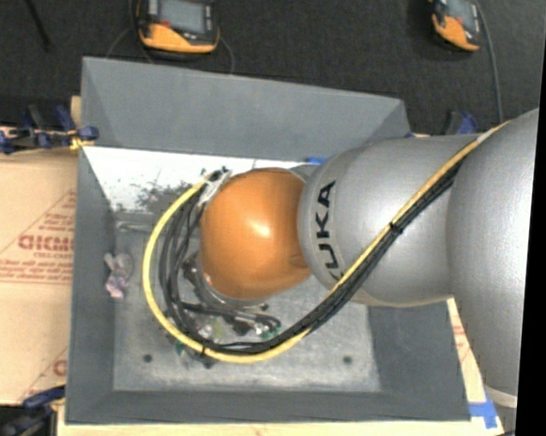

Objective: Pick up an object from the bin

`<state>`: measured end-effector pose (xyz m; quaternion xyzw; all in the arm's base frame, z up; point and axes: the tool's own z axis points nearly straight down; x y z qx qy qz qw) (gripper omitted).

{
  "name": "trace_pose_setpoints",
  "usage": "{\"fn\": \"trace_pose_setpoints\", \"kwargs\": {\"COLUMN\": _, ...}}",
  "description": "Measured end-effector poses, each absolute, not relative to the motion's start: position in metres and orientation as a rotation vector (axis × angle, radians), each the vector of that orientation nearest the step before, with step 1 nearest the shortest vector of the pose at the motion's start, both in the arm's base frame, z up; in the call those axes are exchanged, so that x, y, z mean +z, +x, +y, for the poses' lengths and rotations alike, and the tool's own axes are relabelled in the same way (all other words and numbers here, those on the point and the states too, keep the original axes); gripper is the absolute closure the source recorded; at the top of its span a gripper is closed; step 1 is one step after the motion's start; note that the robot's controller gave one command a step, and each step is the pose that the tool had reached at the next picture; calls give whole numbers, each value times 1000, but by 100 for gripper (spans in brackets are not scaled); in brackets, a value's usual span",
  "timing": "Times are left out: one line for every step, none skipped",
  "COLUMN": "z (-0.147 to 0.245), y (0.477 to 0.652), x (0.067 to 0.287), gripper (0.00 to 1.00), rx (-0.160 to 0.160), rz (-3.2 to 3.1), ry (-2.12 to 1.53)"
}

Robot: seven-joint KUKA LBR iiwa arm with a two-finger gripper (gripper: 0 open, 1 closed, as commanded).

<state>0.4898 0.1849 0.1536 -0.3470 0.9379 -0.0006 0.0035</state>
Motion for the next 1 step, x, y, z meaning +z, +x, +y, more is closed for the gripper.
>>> {"fn": "trace_pose_setpoints", "kwargs": {"z": 178, "y": 495, "x": 260, "gripper": 100, "rx": -2, "rz": 2928, "ry": -1106}}
